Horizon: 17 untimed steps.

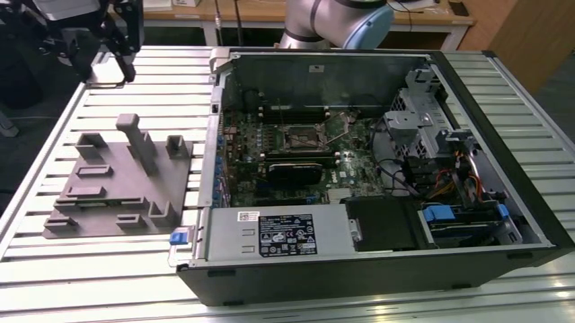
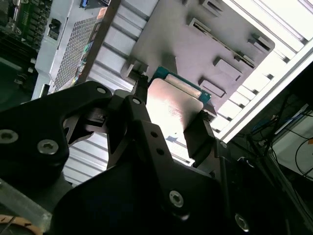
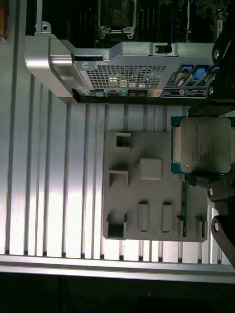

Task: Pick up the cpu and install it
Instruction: 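Pick up the cpu and move it towards the insertion slot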

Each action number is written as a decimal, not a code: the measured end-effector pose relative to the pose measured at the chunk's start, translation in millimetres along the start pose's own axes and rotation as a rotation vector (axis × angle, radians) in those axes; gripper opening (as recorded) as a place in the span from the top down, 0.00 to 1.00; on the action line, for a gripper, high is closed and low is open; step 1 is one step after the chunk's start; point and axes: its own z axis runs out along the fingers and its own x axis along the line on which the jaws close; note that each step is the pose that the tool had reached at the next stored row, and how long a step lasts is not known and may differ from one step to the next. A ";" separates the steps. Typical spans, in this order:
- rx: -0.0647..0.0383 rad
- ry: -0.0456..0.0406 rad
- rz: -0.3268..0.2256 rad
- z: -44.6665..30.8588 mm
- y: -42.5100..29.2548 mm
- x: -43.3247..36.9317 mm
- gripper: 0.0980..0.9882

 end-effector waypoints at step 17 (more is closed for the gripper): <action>0.000 0.0000 0.000 0.7 -0.6 -40.3 0.50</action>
